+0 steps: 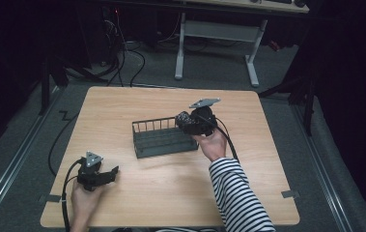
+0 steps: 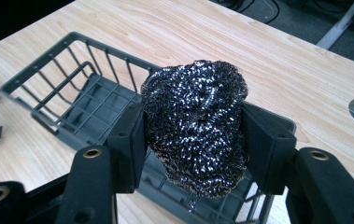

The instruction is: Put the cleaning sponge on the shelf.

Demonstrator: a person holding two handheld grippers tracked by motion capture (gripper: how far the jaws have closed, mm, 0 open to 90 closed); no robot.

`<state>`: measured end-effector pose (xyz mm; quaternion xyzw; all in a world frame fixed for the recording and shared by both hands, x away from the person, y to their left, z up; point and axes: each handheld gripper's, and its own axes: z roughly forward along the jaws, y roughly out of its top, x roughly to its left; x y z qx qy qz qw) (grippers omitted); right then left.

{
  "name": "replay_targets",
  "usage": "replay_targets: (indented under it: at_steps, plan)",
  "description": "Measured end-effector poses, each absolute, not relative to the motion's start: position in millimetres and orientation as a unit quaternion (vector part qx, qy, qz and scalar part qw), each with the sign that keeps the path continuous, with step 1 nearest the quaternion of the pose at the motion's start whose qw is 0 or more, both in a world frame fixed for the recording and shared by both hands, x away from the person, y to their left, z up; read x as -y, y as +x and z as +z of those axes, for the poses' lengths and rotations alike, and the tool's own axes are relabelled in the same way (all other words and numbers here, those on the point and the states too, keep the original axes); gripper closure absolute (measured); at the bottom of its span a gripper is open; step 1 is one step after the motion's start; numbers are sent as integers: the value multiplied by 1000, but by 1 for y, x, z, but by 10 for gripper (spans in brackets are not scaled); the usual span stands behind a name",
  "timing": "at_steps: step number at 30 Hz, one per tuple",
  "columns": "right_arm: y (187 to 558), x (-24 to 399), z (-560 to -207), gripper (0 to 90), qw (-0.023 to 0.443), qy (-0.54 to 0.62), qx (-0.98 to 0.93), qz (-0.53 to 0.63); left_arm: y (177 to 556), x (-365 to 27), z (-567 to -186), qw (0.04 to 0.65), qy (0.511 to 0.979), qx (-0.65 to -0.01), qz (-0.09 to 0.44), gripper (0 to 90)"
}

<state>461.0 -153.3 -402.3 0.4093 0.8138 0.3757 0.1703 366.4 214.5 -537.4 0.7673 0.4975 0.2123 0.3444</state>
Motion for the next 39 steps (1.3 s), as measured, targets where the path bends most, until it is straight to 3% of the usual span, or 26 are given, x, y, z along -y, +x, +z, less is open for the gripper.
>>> replay_targets:
  at_steps: [16, 39]
  plan:
    - [478, 138, -423, 438, 139, 429, -824, 342, 367, -215, -537, 345, 767, -498, 212, 246]
    - [475, 143, -428, 373, 140, 425, -830, 334, 367, -214, -537, 344, 767, -498, 212, 247]
